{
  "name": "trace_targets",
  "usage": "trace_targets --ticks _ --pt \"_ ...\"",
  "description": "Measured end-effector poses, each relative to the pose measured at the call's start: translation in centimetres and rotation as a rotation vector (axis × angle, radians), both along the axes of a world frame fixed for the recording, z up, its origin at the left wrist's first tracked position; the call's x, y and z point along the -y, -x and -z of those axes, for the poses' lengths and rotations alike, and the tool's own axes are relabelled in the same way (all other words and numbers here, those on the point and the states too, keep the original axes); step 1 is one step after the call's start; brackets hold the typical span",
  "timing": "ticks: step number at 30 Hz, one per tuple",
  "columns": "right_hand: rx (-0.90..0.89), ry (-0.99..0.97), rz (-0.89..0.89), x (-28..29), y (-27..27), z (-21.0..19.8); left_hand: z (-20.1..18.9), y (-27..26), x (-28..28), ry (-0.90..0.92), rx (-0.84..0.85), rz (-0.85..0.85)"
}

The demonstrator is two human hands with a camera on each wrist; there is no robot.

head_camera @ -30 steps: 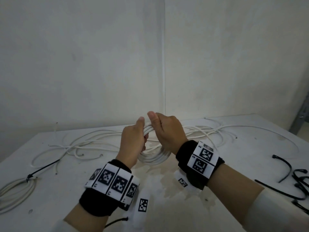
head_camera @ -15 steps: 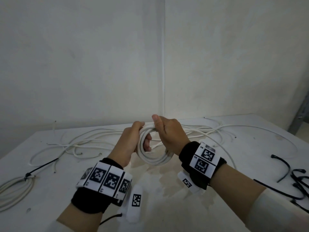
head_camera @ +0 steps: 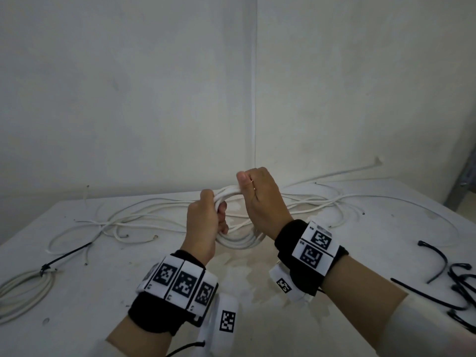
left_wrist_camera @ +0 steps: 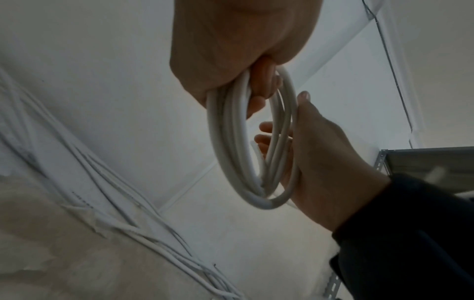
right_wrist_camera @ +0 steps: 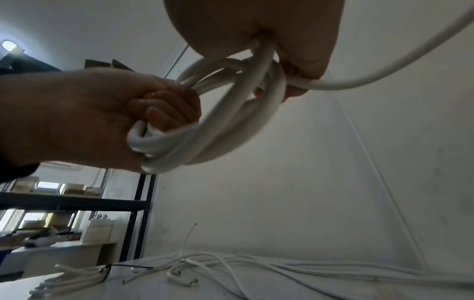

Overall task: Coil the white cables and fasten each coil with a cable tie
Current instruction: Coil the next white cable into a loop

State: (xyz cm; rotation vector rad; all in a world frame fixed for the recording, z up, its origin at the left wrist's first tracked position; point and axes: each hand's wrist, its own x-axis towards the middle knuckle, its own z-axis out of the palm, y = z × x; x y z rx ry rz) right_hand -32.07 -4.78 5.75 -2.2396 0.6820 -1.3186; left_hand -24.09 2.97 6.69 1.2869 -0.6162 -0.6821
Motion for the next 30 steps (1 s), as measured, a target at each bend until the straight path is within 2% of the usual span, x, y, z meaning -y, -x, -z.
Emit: trace_targets --ticks 5,9,12,18,22,27,30 --pt "-0.028 -0.051 0.041 -0.2 0.1 -0.5 -0.1 -0.1 -0.2 0.036 -0.019 -0.038" --pt "-0.211 -0.197 0.089 -0.6 0.7 -1.2 -0.2 -0.4 -0.5 0.115 -0.070 -0.088" --pt "-0.285 -0.251 0.019 -0.5 0.9 -1.3 -0.1 -0.9 -0.6 0.133 -0.115 -0.097" --pt "-0.101 -0.396 -0.183 0.2 1.0 -0.8 0.1 -1.2 -0.6 0.129 -0.151 -0.087" --pt "-0.103 -0.524 -0.310 0.3 1.3 -1.2 0.3 -1.2 -0.6 0.149 -0.182 -0.092" --pt "-0.128 -0.554 -0.339 0.1 1.3 -1.4 0.5 -1.3 -0.6 0.201 -0.269 -0.107" --pt "-0.081 -0.527 -0.314 0.0 1.2 -1.1 0.4 -1.1 -0.5 0.213 -0.267 -0.098"
